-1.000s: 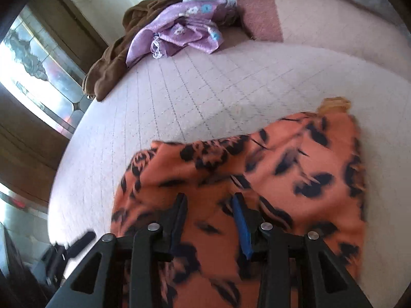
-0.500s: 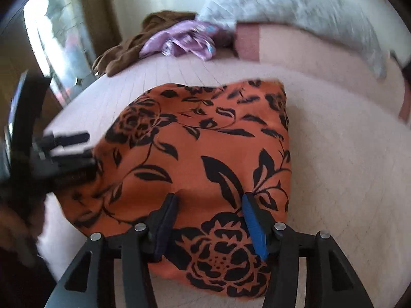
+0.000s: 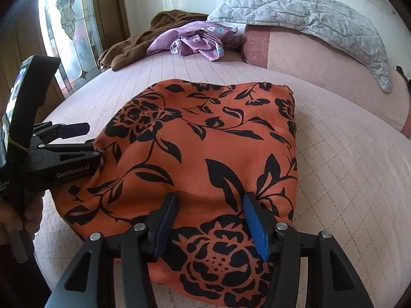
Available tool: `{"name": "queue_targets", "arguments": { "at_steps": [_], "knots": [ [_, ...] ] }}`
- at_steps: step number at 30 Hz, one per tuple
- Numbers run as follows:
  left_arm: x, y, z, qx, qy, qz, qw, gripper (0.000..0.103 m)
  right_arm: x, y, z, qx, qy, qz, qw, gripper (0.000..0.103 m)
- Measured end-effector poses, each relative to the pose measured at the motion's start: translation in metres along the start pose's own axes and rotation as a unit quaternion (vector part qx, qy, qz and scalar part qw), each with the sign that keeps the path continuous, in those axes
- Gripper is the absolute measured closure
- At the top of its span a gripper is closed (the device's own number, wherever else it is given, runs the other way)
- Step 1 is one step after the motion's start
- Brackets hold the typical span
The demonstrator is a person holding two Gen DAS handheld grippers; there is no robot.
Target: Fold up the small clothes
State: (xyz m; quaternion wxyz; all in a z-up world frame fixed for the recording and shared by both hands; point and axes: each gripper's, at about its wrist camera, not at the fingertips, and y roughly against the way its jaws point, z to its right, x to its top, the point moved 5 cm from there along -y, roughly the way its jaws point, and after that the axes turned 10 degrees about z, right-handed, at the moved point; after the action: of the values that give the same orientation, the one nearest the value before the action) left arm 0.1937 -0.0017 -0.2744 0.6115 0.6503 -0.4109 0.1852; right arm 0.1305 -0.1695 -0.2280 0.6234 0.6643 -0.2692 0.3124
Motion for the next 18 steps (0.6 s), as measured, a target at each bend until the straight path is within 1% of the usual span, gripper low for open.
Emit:
{"name": "queue_targets", "arguments": {
  "at_steps": [5, 12, 16, 18],
  "knots": [
    [-0.004, -0.001, 0.0, 0.006, 0.008, -0.005, 0.9999, 0.037, 0.001, -0.005, -0.003, 0.004, 0.003, -0.01, 1.0, 0.044],
    [-0.007, 0.001, 0.004, 0.032, -0.006, -0.001, 0.9995, 0.039, 0.001, -0.007, -0.001, 0.015, 0.007, -0.015, 1.0, 0.044],
    [-0.008, 0.004, 0.004, 0.05, -0.012, -0.015, 0.9985, 0.039, 0.0, -0.004, 0.002, 0.018, 0.005, -0.011, 1.0, 0.044],
    [-0.008, 0.01, 0.004, 0.07, -0.027, -0.033, 0.9967, 0.039, -0.001, 0.001, 0.001, 0.019, 0.006, -0.011, 1.0, 0.044]
  ]
}}
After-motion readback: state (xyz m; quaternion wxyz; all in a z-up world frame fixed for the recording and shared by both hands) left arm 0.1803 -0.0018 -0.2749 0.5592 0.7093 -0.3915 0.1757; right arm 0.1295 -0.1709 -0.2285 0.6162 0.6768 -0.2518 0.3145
